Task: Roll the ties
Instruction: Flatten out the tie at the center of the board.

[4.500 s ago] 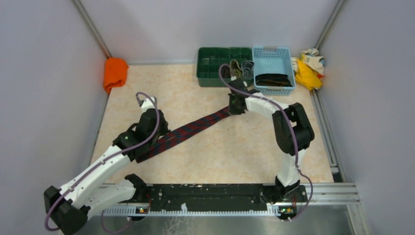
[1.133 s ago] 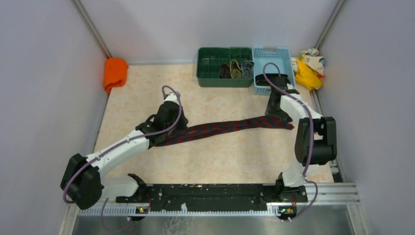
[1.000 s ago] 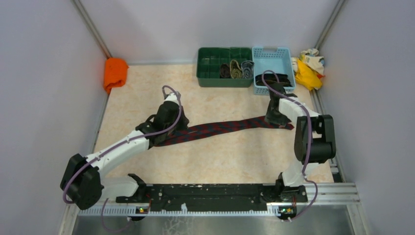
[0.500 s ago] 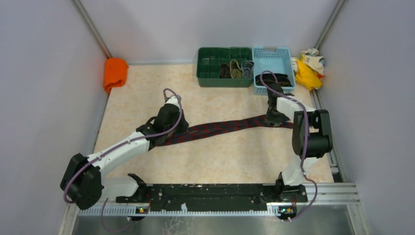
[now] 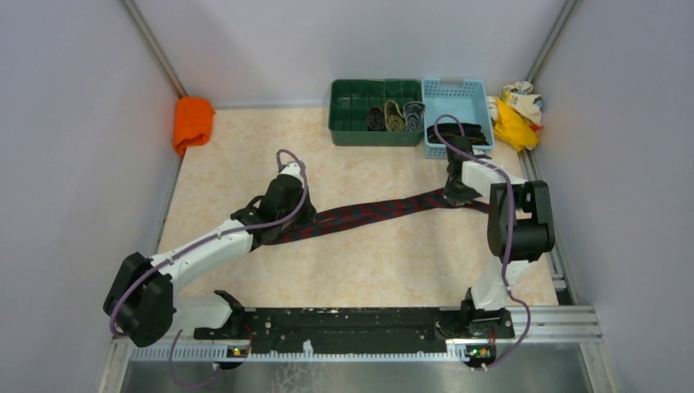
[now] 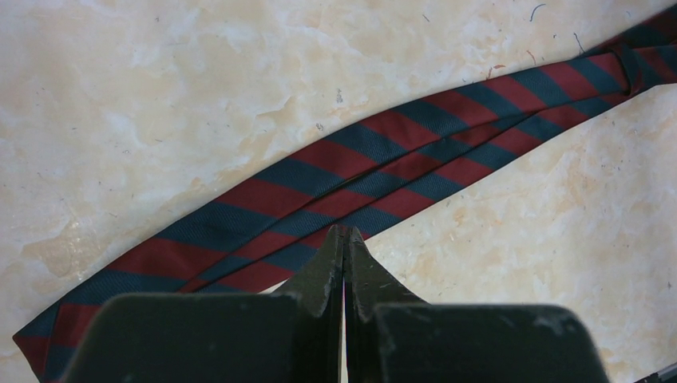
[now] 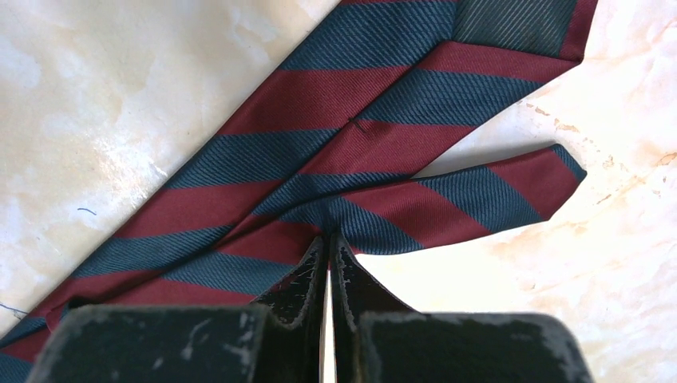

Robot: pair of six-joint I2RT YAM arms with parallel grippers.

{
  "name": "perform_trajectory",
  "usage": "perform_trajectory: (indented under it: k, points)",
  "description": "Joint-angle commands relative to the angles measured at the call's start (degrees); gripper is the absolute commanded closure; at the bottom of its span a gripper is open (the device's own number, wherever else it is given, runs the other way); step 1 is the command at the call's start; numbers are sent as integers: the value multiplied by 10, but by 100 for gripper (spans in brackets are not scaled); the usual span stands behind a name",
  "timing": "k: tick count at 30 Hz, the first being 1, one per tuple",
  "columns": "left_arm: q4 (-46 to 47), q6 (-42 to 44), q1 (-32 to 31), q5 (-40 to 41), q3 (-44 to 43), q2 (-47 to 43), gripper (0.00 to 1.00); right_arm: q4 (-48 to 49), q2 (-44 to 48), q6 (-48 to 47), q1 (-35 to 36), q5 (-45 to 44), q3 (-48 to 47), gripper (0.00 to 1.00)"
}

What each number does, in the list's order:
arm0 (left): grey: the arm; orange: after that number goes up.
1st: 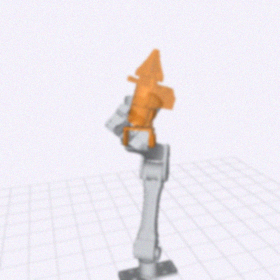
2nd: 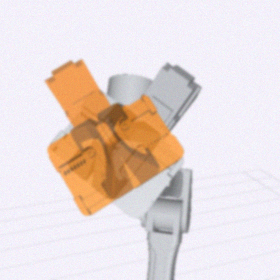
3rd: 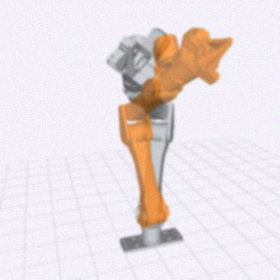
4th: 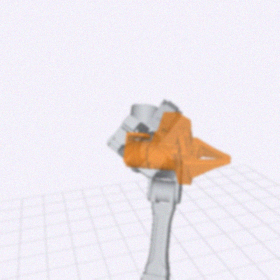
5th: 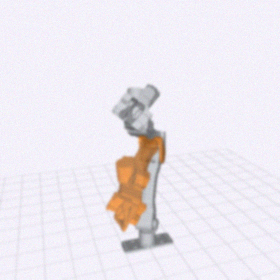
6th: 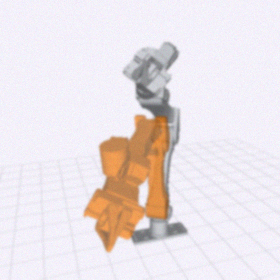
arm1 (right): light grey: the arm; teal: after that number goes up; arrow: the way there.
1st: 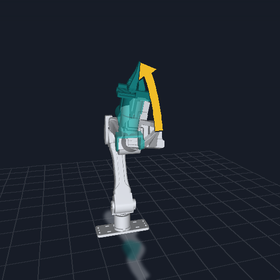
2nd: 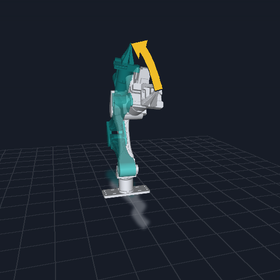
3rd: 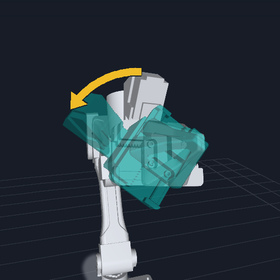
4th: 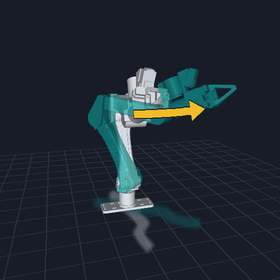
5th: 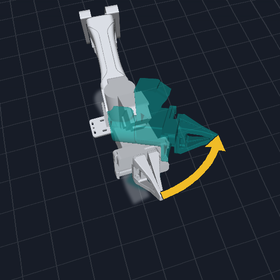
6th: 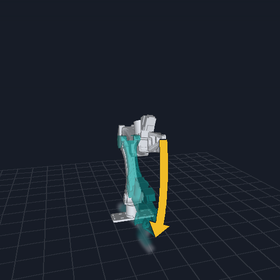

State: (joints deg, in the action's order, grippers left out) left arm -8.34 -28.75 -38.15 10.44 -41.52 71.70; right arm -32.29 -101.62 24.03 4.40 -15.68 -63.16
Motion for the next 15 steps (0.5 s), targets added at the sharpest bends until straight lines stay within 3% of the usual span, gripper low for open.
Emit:
perform_trajectory:
  k: [1,15]
  points:
    - [9,6,0,-7,-1,7,100,9,0,2,0,-8,-4,100]
    - [13,4,0,-15,-14,31,100,-16,24,-54,19,-5,-92,100]
